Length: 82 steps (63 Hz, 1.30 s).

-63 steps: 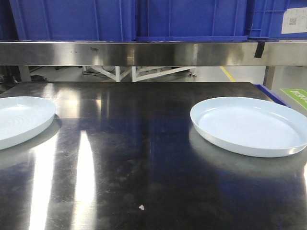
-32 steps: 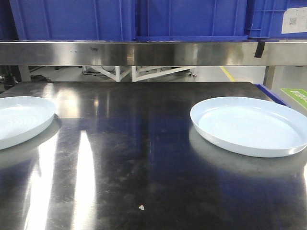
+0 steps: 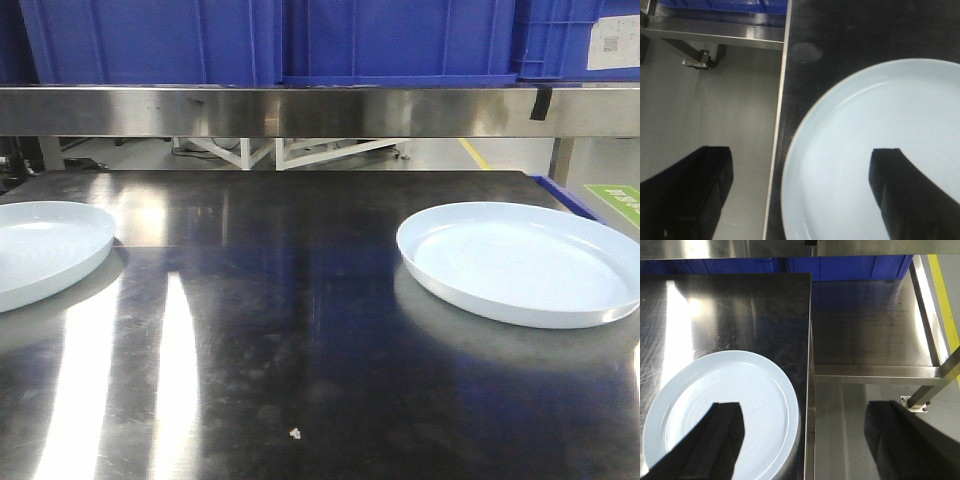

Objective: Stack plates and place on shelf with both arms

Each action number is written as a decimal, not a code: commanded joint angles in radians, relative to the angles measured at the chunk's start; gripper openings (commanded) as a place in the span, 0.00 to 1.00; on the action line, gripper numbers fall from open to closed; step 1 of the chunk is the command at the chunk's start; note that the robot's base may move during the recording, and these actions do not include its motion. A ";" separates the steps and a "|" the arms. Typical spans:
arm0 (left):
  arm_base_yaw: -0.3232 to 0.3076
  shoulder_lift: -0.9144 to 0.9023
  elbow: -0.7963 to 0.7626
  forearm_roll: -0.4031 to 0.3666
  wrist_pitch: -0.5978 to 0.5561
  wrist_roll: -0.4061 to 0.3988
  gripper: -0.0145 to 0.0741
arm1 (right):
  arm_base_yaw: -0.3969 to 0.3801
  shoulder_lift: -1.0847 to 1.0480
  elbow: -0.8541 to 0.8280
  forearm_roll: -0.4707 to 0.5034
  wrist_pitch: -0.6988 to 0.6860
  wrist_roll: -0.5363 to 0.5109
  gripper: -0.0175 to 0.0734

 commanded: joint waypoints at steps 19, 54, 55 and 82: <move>0.017 0.042 -0.032 -0.023 -0.073 -0.010 0.82 | -0.009 0.038 -0.036 0.001 -0.078 -0.006 0.86; 0.017 0.136 -0.032 -0.023 -0.077 -0.010 0.82 | -0.009 0.049 -0.036 0.002 -0.089 -0.006 0.86; 0.017 0.136 -0.032 -0.023 -0.077 -0.010 0.82 | -0.009 0.049 -0.036 0.002 -0.089 -0.006 0.86; 0.015 0.103 -0.085 -0.065 -0.048 -0.010 0.28 | -0.009 0.049 -0.036 0.003 -0.089 -0.006 0.86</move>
